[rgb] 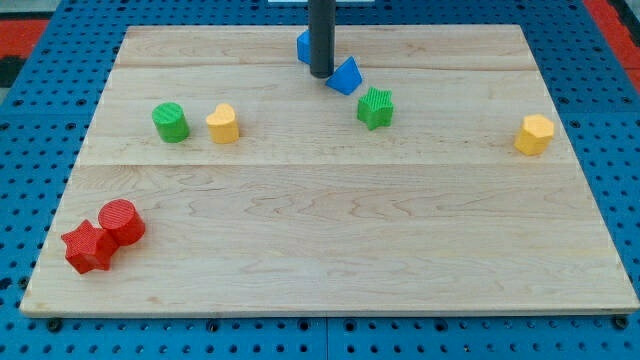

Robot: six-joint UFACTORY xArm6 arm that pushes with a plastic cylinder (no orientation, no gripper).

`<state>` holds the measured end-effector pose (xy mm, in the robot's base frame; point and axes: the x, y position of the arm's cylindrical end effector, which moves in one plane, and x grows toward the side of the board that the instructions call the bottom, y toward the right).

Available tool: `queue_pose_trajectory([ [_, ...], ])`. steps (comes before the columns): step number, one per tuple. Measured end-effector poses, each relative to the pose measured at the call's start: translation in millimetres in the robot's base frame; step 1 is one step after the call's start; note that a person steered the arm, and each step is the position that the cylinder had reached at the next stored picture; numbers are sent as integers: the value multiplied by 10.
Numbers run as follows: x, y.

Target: Move the blue cube into the top of the blue triangle

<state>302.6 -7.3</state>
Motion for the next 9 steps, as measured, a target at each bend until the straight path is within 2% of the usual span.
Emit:
queue_pose_trajectory([
  [3, 717, -45],
  [4, 686, -113],
  [5, 177, -268],
  [6, -273, -719],
  [7, -872, -402],
  [8, -843, 26],
  [9, -613, 26],
])
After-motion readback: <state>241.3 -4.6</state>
